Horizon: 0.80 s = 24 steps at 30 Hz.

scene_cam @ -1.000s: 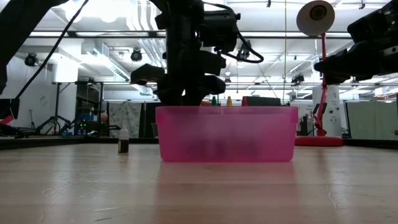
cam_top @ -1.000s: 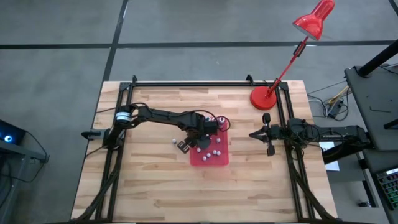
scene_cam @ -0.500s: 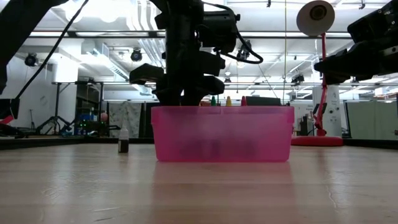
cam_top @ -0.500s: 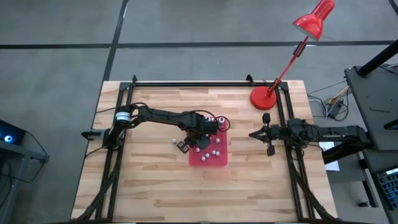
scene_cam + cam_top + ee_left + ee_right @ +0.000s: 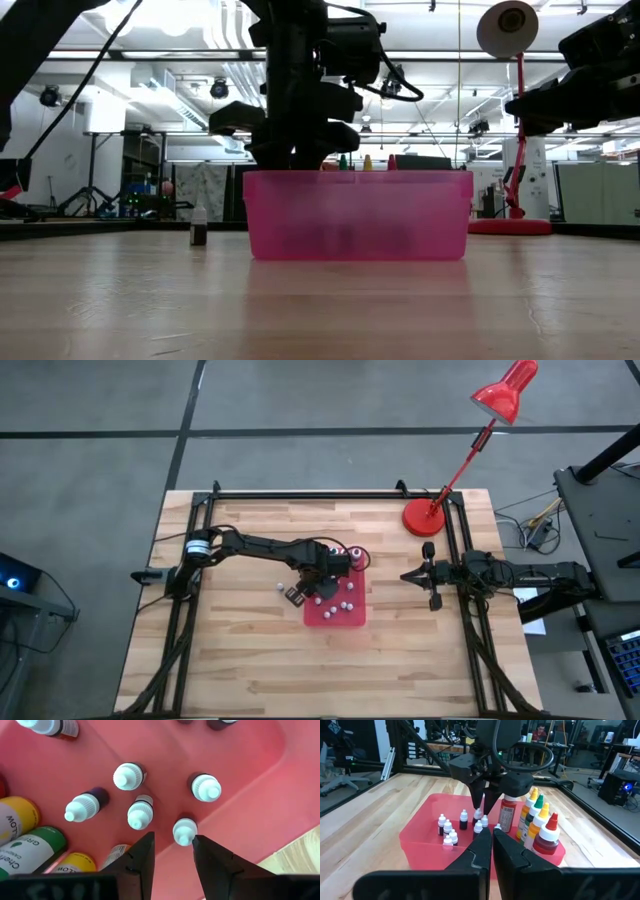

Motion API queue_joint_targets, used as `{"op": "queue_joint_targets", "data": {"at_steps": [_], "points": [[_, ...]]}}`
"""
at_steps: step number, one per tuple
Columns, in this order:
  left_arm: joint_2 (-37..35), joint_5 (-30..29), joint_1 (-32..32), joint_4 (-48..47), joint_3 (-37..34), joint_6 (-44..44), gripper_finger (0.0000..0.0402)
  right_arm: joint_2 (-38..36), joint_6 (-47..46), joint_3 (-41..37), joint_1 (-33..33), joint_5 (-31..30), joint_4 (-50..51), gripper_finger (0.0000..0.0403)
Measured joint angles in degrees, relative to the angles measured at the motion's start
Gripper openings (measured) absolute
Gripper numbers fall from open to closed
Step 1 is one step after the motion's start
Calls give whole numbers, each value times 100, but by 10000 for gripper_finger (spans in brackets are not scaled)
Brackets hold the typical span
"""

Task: Pick & Place food coloring
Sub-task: Put the small food coloring bottle into the red bin

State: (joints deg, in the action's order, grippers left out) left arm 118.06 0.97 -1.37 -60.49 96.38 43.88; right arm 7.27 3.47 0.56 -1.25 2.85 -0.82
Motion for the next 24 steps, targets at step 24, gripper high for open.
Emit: {"op": "queue_joint_targets", "data": {"at_steps": [24], "points": [[-33,-7,-7,-459,2,-529,108,0,14,-2,2,2,-1,9]]}}
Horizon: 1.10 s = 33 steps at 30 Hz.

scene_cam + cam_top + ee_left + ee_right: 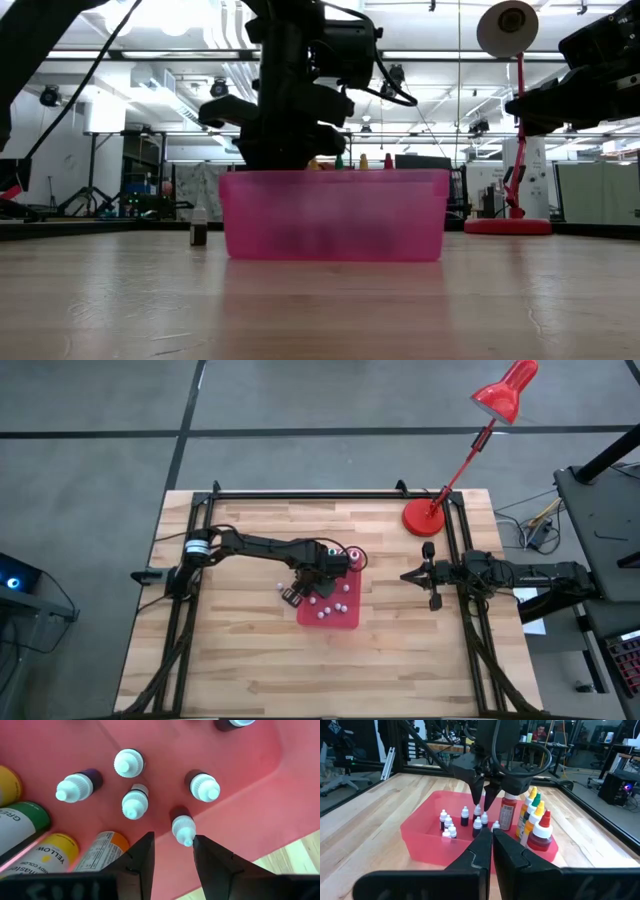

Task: Pick & Place food coloring
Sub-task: Put the small food coloring bottle into the red bin

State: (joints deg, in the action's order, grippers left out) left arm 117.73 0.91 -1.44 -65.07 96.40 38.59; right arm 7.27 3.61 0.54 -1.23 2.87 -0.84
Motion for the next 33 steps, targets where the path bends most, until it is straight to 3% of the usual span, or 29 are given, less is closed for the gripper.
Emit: {"op": "queue_joint_targets", "data": {"at_steps": [15,33], "points": [[-35,-9,-2,-9,30,-20,108,0,-7,2,0,-2,1,9],[-44,-13,-32,39,407,-1607,108,2,-13,1,-2,-2,0,9]]}}
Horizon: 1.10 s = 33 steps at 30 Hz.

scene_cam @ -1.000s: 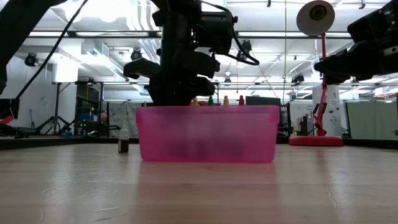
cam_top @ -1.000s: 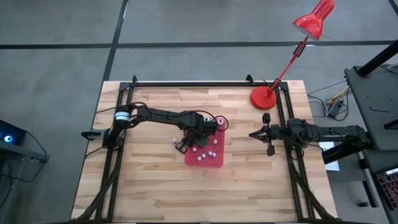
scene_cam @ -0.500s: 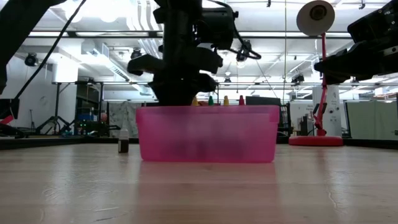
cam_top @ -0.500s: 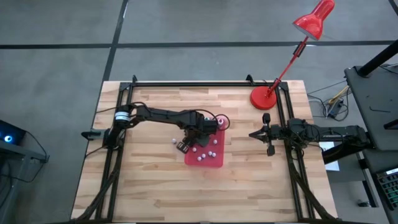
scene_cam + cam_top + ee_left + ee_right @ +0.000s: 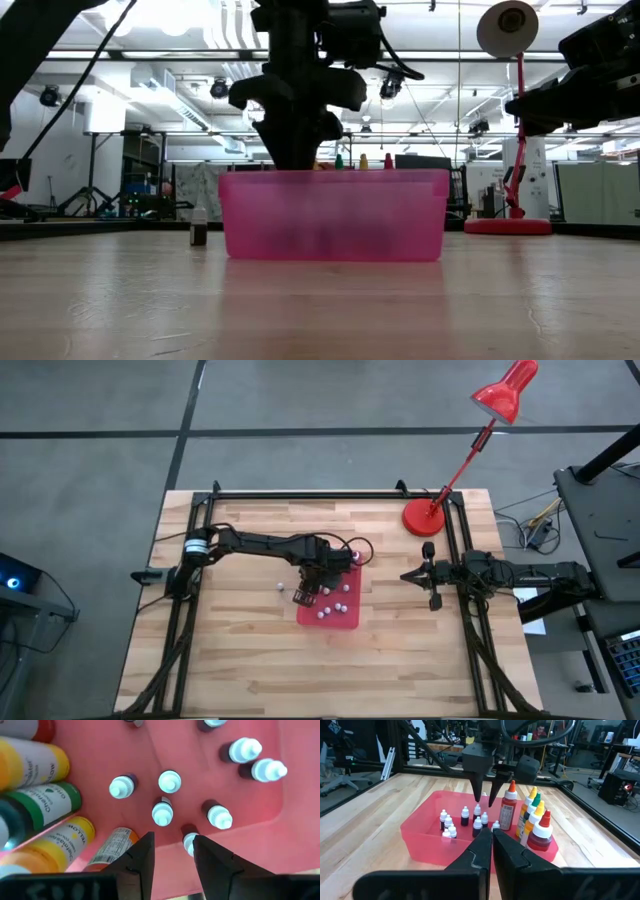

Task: Pick & Place food coloring
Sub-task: Put the small food coloring bottle into the red bin

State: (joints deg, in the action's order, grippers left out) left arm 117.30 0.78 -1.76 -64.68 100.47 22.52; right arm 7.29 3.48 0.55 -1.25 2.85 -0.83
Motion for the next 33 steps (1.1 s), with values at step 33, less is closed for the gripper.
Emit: {"op": "queue_joint_targets", "data": {"at_steps": [33], "points": [[-1365,7,275,1493,-1418,-1028,108,-2,5,1,2,2,1,9]]}}
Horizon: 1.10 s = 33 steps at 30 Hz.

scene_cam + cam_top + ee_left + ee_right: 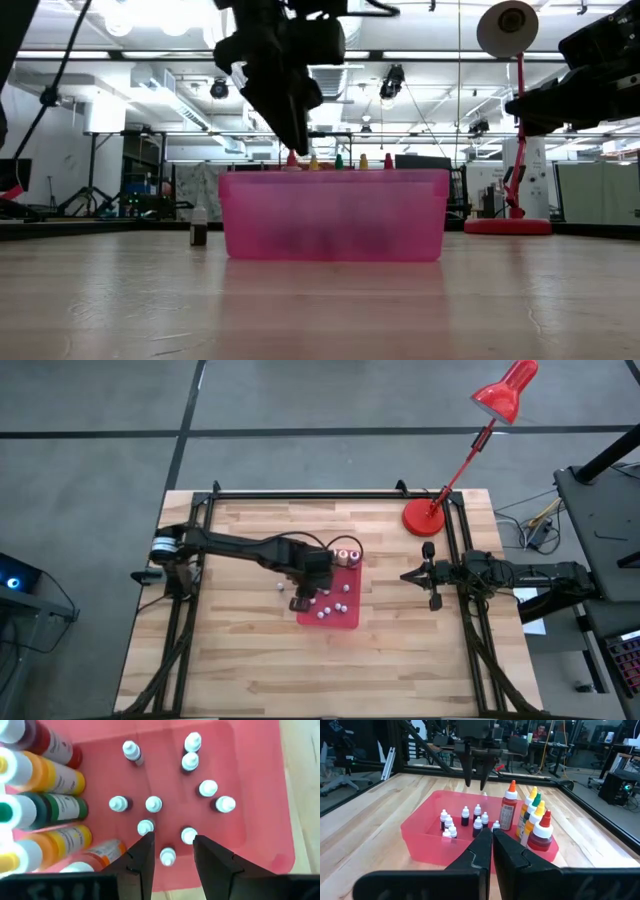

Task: Pick & Place food coloring
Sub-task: Put the small food coloring bottle into the red bin

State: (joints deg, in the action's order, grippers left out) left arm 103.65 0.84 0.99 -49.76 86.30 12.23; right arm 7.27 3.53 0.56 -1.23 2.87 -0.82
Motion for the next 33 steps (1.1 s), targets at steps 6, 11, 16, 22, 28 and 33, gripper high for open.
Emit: {"op": "queue_joint_targets", "data": {"at_steps": [6,11,16,22,28,33], "points": [[-558,-11,5,628,-757,-453,108,0,9,0,-2,-2,0,9],[-815,-4,9,653,-1183,-652,108,3,5,0,-2,0,-2,9],[-1010,-4,9,672,-1536,-946,108,-2,5,0,0,1,-1,9],[-1110,-4,9,575,-1821,-958,108,-1,-2,-1,-1,0,-2,9],[-1136,-44,7,555,-2045,-956,108,2,7,-2,0,0,0,9],[-1138,-129,0,459,-2110,-937,108,1,9,-2,0,-1,-1,9]]}}
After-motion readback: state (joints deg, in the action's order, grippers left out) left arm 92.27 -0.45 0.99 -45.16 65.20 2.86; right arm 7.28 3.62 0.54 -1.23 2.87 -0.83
